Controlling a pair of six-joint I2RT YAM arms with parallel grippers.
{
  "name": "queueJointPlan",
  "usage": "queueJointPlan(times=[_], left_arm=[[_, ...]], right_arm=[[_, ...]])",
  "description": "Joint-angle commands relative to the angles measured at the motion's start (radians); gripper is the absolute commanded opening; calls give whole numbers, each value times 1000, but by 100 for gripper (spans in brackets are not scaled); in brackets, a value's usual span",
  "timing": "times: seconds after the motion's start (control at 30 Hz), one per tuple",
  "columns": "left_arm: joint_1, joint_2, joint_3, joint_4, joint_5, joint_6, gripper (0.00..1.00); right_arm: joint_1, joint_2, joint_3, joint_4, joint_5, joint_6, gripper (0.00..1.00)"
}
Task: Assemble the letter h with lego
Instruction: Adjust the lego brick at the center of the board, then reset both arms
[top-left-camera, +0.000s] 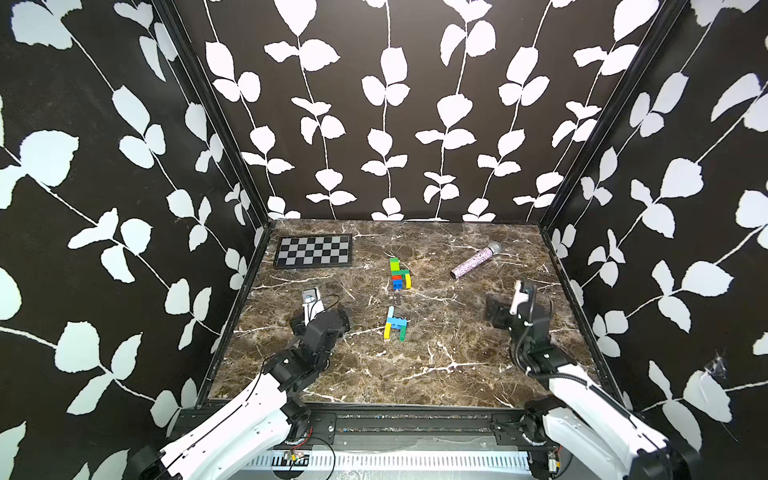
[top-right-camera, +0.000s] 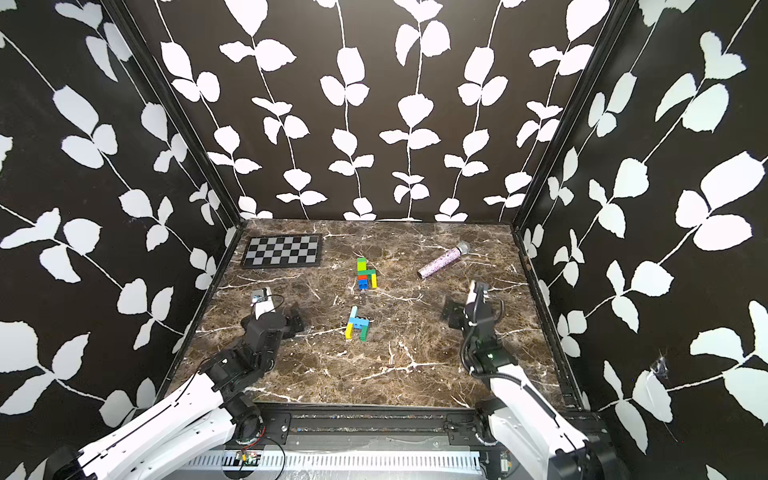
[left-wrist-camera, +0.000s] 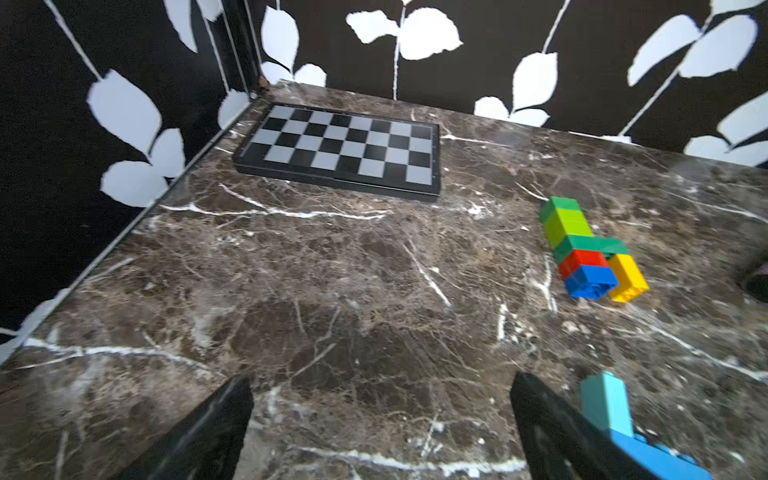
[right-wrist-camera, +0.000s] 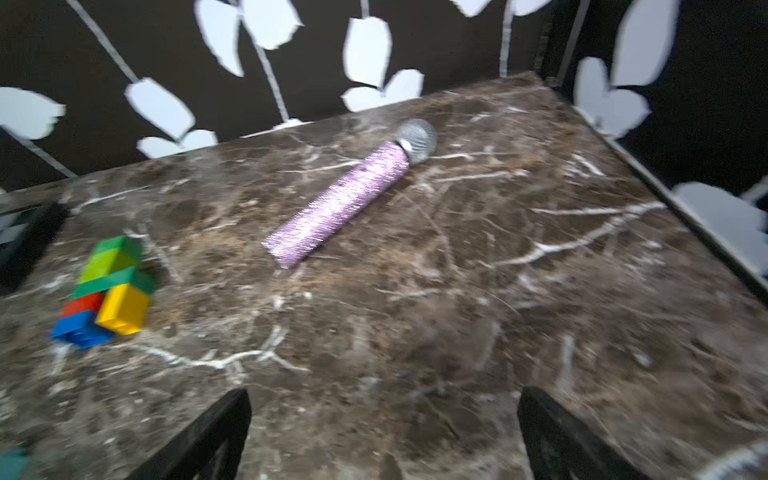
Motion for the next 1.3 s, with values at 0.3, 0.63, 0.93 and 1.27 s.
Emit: queueJointPlan(times=[0.3,0.63,0.93,1.27], left_arm=[[96,201,226,154,-91,117,99],[509,439,362,337,129,230,99],[724,591,104,495,320,345,99],[721,629,-76,940,520,460,99]], right_arm=[[-261,-72,5,60,-4,86,100],[-325,394,174,286,-91,-153,100],[-311,466,127,418,-132,-297,100],[-249,685,147,596,-124,-374,100]])
